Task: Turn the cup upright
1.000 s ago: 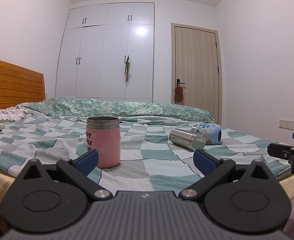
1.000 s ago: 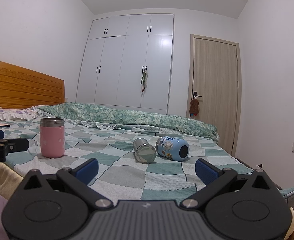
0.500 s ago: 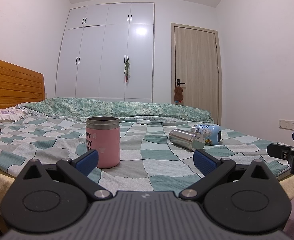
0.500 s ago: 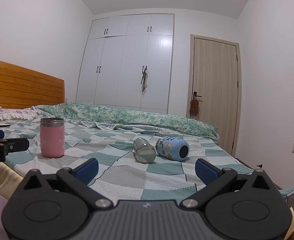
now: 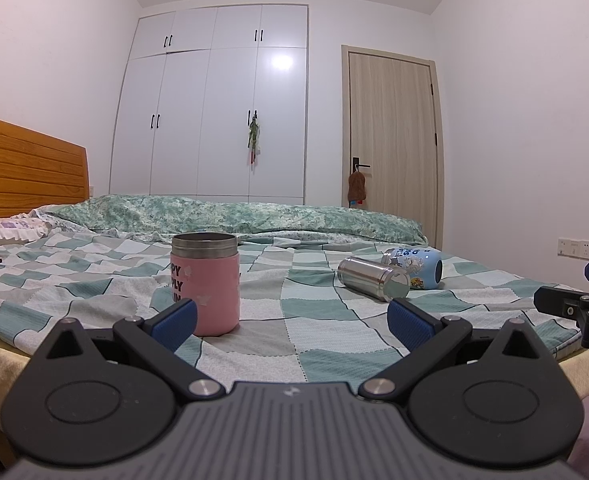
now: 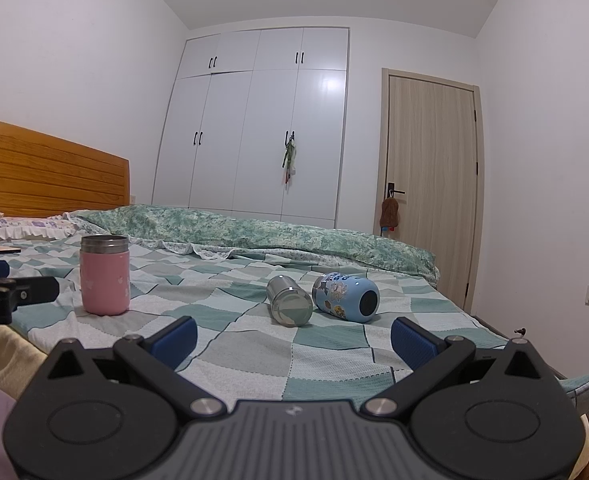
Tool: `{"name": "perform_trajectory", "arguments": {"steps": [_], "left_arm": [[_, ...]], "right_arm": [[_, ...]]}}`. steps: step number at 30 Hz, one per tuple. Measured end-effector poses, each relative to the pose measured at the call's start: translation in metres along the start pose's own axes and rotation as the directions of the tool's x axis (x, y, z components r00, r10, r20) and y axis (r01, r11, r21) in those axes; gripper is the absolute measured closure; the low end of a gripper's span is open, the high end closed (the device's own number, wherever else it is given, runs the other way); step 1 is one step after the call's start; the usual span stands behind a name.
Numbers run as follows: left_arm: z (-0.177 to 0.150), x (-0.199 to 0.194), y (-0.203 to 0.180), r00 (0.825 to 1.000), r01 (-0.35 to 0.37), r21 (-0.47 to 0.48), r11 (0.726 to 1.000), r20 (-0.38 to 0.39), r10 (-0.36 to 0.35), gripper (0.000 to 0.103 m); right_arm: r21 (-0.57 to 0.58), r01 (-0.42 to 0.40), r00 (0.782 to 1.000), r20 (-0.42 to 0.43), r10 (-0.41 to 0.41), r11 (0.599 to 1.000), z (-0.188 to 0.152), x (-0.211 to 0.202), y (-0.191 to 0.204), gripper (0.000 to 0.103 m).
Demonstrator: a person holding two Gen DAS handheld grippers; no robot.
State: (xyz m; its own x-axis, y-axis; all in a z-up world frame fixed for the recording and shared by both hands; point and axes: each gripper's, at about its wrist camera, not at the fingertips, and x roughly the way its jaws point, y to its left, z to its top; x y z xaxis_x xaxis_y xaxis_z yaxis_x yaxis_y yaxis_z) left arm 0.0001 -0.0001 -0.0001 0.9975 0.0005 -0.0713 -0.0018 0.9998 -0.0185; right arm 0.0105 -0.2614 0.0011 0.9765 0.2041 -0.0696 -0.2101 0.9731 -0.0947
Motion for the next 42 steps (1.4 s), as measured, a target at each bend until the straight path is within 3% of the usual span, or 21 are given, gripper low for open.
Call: {"name": "perform_trajectory", "arguments": {"steps": [30,42], "left_arm": [[0.000,0.000,0.000,1.000,-0.001,0.000,1.000,-0.002,0.001,0.000],[0.022,0.029,-0.020,0.997,0.046,0.028,0.999,-0.069,-0.044,0.000]], "right_arm": [[-0.001,0.000,1.000,-0.002,0.000,1.000,0.000,0.000,0.001,0.000],[0.043,-0.018,0.999,-0.034,0.020,0.999,0.020,0.026,-0.030,0.000]]}}
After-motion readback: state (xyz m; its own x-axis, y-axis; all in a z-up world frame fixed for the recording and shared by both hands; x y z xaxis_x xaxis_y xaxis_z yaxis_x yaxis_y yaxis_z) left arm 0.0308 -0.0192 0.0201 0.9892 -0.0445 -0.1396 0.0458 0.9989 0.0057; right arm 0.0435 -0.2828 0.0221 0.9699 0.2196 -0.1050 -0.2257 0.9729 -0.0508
